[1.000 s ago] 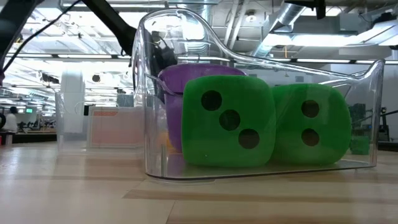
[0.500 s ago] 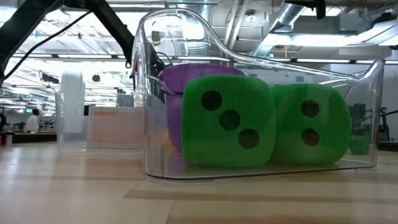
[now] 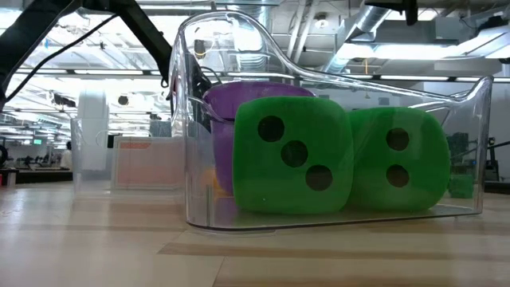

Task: Pick & Place Toys
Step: Put the large yellow game piece into the yellow bin

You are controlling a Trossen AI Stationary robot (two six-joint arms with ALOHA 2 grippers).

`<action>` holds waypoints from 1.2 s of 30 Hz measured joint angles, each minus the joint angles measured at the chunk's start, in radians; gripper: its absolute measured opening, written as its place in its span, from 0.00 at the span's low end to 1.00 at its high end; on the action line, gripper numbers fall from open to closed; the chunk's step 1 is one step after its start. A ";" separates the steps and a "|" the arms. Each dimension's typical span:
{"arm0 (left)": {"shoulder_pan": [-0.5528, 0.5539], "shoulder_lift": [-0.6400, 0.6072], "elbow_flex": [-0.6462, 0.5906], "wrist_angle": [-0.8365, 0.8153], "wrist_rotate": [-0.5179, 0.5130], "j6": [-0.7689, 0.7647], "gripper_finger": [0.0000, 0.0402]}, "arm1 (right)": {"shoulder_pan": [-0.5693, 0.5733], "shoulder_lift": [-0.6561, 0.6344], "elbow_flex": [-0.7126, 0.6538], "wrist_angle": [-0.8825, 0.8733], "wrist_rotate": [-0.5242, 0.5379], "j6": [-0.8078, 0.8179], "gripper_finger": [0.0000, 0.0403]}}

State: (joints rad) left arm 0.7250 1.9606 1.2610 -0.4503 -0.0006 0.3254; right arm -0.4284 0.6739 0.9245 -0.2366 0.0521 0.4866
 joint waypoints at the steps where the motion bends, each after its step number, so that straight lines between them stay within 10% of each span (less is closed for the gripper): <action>1: 0.000 0.000 0.000 0.000 0.000 -0.015 0.32 | 0.000 0.000 0.000 -0.004 0.000 0.000 0.60; 20: -0.035 -0.280 0.000 -0.014 0.050 0.026 0.32 | -0.001 0.014 0.000 -0.103 0.022 0.019 0.60; 36: -0.383 -0.515 0.000 0.185 -0.129 0.077 0.32 | -0.005 0.371 0.127 0.033 -0.208 -0.133 0.60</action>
State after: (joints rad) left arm 0.3424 1.4456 1.2610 -0.2648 -0.1292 0.4026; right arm -0.4332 1.0447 1.0515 -0.2039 -0.1561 0.3540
